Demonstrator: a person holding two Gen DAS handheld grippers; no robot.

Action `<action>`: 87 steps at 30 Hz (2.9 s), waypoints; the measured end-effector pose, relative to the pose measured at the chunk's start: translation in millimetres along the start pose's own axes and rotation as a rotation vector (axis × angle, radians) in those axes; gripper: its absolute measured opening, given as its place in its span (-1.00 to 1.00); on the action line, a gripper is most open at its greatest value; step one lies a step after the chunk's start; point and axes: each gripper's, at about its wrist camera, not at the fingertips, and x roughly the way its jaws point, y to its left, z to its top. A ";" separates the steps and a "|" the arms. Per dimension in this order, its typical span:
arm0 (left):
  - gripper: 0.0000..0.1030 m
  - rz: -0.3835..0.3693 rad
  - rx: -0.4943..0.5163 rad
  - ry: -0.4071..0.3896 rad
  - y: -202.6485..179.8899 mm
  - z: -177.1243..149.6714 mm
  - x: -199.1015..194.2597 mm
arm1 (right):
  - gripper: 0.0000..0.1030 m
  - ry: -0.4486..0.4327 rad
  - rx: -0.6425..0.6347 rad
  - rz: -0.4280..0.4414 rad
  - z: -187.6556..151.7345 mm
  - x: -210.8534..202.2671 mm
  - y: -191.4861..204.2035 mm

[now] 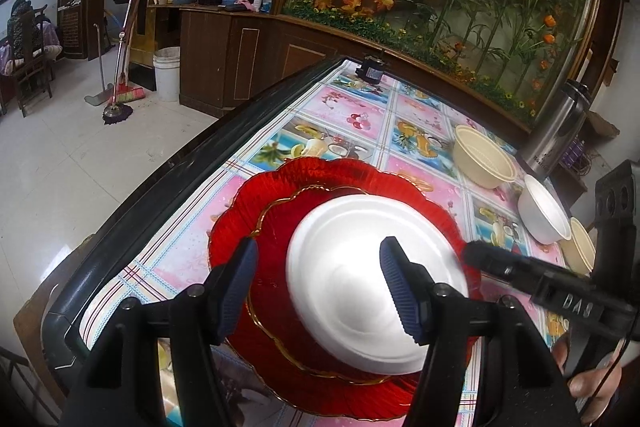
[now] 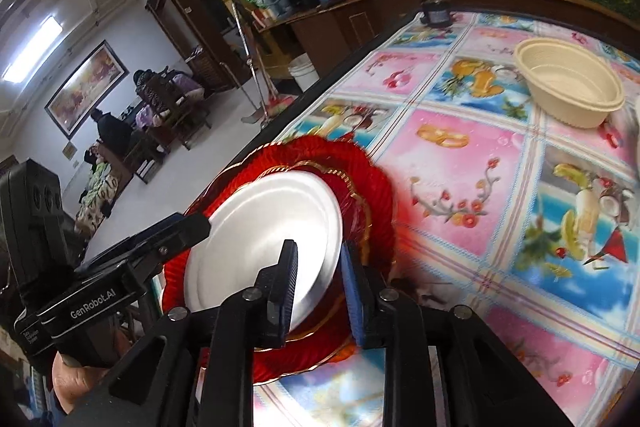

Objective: Organize plates and bowls
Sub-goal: 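Lower the white foam plate onto the red plates and open the right gripper, then move the right gripper to the large beige pulp bowl and grasp its rim, then lift the beige pulp bowl with the right gripper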

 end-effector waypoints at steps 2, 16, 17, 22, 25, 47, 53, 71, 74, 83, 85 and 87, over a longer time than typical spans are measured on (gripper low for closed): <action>0.22 -0.008 0.003 -0.001 -3.5 -0.1 -2.7 | -0.48 -0.019 0.035 0.005 1.5 -8.8 -11.0; 0.35 -0.194 0.318 0.035 -126.8 -42.6 -20.3 | -0.42 -0.399 0.477 -0.550 -5.8 -211.5 -207.1; 0.35 -0.202 0.332 0.040 -132.2 -45.6 -19.8 | -0.26 -0.379 0.503 -0.602 -9.4 -220.8 -223.3; 0.35 -0.231 0.390 0.083 -157.3 -61.3 -11.7 | -0.19 -0.277 0.624 -0.586 -29.4 -229.7 -280.3; 0.35 -0.246 0.392 0.104 -161.0 -64.4 -10.0 | -0.19 -0.216 0.586 -0.515 -27.8 -222.0 -272.8; 0.36 -0.278 0.366 0.129 -162.3 -64.4 -12.9 | 0.52 -0.131 0.414 -0.485 -34.1 -198.7 -247.3; 0.36 -0.274 0.372 0.132 -165.5 -64.6 -10.9 | 0.52 0.011 0.218 -0.373 -36.7 -151.5 -197.4; 0.36 -0.285 0.342 0.141 -159.4 -63.9 -11.0 | 0.53 -0.291 0.170 -0.008 -42.7 -173.2 -127.8; 0.36 -0.287 0.348 0.149 -162.4 -65.2 -8.9 | 0.53 -0.364 0.255 -0.243 -50.9 -187.4 -149.4; 0.36 -0.301 0.365 0.172 -176.7 -65.2 -0.5 | 0.26 -0.268 0.490 -0.251 -77.7 -177.1 -203.9; 0.36 -0.303 0.363 0.174 -179.0 -63.8 1.1 | 0.19 -0.250 0.497 -0.233 -79.7 -176.1 -207.7; 0.36 -0.303 0.361 0.173 -180.5 -61.6 2.4 | 0.19 -0.234 0.482 -0.233 -79.6 -173.7 -206.2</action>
